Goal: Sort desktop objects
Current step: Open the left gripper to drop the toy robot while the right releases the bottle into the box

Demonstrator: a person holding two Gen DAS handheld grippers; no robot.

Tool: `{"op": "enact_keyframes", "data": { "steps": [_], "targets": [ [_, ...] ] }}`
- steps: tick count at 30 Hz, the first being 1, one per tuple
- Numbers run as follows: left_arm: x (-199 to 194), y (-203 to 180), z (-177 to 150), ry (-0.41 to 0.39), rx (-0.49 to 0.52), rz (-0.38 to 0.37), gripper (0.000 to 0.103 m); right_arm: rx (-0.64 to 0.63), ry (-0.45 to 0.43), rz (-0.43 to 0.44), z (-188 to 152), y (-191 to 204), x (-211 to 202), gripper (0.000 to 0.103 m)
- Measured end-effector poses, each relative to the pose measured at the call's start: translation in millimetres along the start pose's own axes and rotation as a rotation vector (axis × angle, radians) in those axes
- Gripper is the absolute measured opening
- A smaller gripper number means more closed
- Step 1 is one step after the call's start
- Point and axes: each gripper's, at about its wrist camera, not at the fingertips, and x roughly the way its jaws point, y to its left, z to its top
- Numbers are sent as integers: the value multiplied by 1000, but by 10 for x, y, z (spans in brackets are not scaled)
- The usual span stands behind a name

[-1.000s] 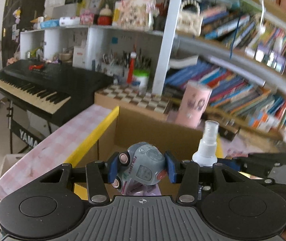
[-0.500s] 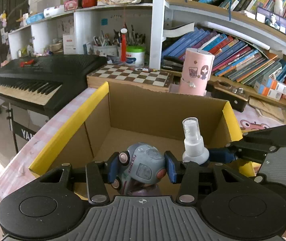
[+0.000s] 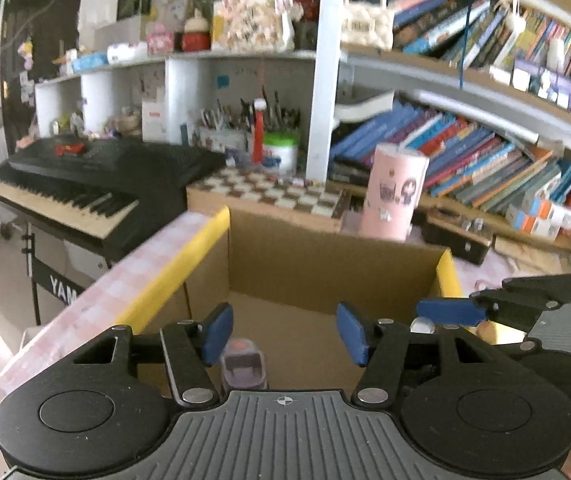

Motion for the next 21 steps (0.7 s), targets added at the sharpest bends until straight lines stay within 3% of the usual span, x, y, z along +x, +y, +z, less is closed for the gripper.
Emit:
{"op": "enact_keyframes", "data": {
  "steps": [10, 21],
  "targets": [
    [-605, 105, 0, -129, -45, -15, 74, 141, -131, -62, -15, -41, -557, 44],
    [-1068, 347, -243, -148, -75, -25, 77, 203, -183, -157, -246, 198, -1046, 47]
  ]
}}
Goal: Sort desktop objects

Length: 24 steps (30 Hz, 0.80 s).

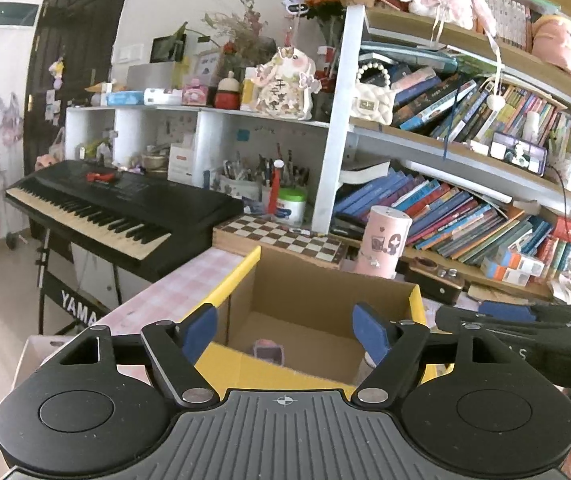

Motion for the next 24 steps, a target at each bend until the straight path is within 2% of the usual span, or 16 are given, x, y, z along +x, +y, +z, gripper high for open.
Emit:
{"op": "enact_keyframes", "data": {
  "steps": [4, 7, 24],
  "targets": [
    [-169, 78, -49, -8, -1, -10, 78, 6, 14, -16, -125, 99, -160, 48],
    [-298, 137, -104, -8, -1, -12, 83, 5, 26, -28, -230, 200, -288, 50],
    [-878, 398, -518, 40, -34, -31, 85, -82, 93, -41, -709, 693, -873, 53]
  ]
}}
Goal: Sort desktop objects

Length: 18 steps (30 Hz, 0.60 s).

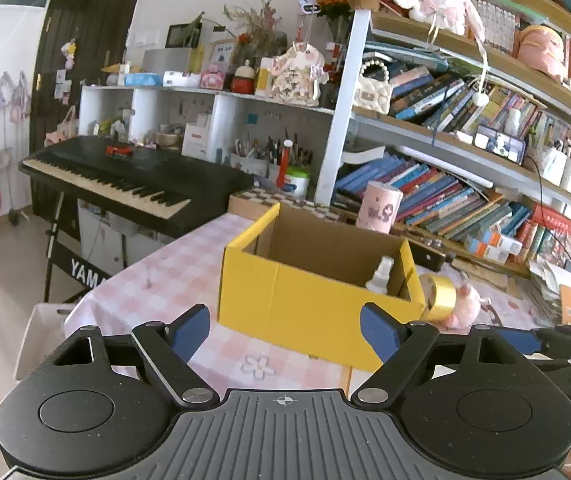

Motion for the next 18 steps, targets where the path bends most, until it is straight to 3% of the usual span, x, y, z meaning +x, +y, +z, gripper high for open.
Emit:
{"op": "enact_keyframes", "data": {
  "steps": [9, 18],
  "targets": [
    [-170, -25, -162, 48, 18, 3, 86, 17, 41, 14, -247, 137, -177, 55],
    [-289, -71, -359, 109, 65, 12, 90, -1, 96, 21, -482, 256, -270, 63]
  ]
}}
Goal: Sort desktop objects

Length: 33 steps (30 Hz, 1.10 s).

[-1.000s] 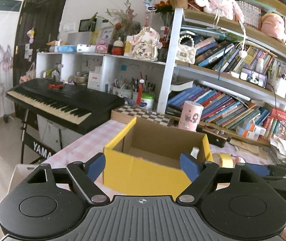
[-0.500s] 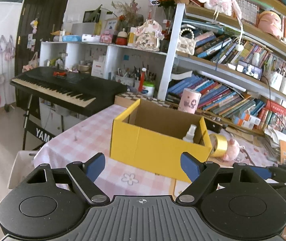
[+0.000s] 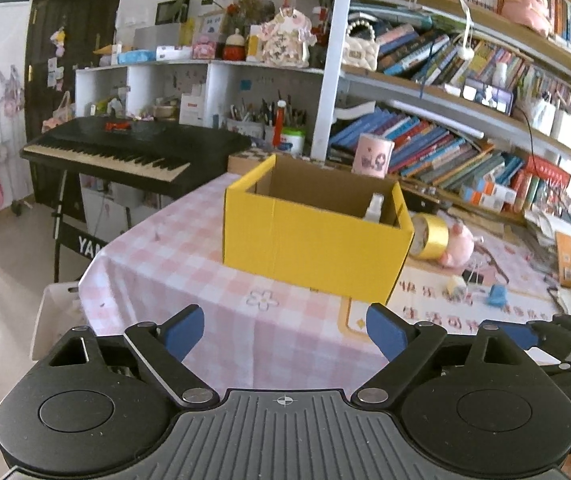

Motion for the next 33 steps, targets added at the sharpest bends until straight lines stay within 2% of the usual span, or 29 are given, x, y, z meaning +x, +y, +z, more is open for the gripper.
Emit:
{"op": "enact_keyframes", "data": {
  "steps": [15, 19, 33],
  "targets": [
    [-9, -196, -175, 83, 54, -66, 91, 56, 73, -60, -311, -77, -169, 72],
    [29, -286, -190, 96, 75, -93, 95, 78, 85, -99, -358, -145, -206, 73],
    [259, -689, -169, 132, 156, -192, 96, 173, 113, -207, -445, -532, -228, 73]
  ]
}}
